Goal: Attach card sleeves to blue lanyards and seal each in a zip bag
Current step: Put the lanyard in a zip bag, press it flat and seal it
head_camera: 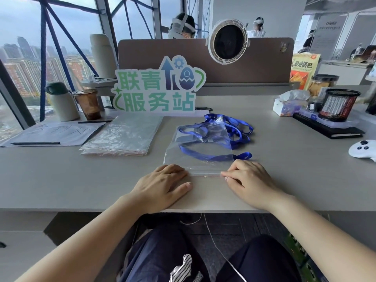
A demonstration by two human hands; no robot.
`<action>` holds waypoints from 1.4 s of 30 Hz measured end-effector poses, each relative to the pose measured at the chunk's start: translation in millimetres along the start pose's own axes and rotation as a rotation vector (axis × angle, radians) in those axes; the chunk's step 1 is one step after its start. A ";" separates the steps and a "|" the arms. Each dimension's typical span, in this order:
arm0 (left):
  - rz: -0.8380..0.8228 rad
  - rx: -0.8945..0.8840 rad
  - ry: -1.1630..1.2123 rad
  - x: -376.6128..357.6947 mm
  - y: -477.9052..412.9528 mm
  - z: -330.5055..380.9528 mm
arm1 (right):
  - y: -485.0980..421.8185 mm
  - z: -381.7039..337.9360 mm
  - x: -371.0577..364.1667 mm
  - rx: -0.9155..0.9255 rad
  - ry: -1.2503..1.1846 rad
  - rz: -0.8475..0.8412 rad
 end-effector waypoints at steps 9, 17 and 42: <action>0.098 0.138 0.068 17.4 17.9 -30.9 | 2.5 4.1 -1.4 -0.027 -0.010 -0.032; 0.099 0.156 0.027 20.4 20.1 -37.1 | 7.3 10.8 -2.8 -0.080 0.003 -0.092; -0.005 -0.033 0.013 -8.3 1.2 11.2 | 6.3 8.7 -25.0 -0.174 0.074 -0.323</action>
Point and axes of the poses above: each hand's wrist, its own y-axis away from the middle knuckle, its own x-axis out of the back of the hand, z = x × y, the point moved 10 cm from there along -y, towards the middle knuckle, and after that the axes turned 11 degrees about y, right-handed, at the moved point
